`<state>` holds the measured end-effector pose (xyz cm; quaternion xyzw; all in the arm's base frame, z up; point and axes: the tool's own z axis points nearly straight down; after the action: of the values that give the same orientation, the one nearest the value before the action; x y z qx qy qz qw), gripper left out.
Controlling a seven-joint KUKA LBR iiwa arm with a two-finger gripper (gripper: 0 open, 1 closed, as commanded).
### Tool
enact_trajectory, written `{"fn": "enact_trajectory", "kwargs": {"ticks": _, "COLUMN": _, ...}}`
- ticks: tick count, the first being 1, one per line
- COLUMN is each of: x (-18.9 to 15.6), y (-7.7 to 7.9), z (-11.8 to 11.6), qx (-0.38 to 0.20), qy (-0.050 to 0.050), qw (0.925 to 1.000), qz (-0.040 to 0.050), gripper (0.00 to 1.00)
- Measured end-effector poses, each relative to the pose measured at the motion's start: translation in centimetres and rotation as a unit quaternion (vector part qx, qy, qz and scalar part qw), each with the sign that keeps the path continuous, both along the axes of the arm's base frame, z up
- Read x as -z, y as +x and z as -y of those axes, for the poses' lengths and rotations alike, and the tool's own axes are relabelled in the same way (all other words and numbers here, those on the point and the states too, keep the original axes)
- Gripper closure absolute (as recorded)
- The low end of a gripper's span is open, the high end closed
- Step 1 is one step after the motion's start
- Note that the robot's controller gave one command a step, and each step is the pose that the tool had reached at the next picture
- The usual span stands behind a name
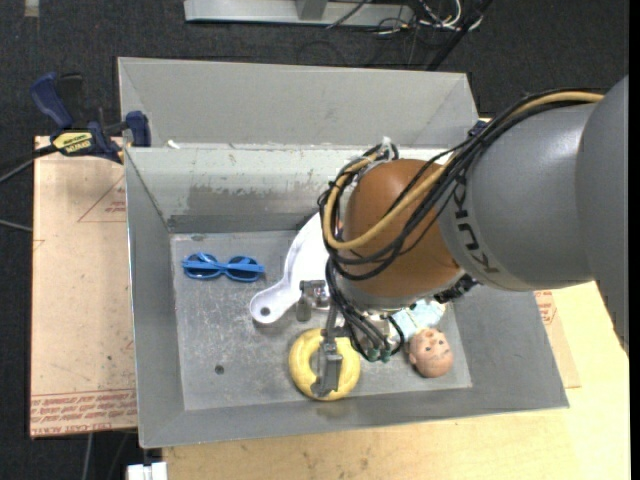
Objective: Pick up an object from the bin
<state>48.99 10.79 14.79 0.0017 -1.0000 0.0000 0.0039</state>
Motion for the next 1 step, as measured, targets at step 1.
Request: {"fn": "enact_trajectory", "kwargs": {"ticks": 1, "x": -0.42, "y": 0.16, "z": 0.07, "qx": 0.002, "qy": 0.0, "qw": 1.0, "qz": 0.0035, "gripper": 0.0}}
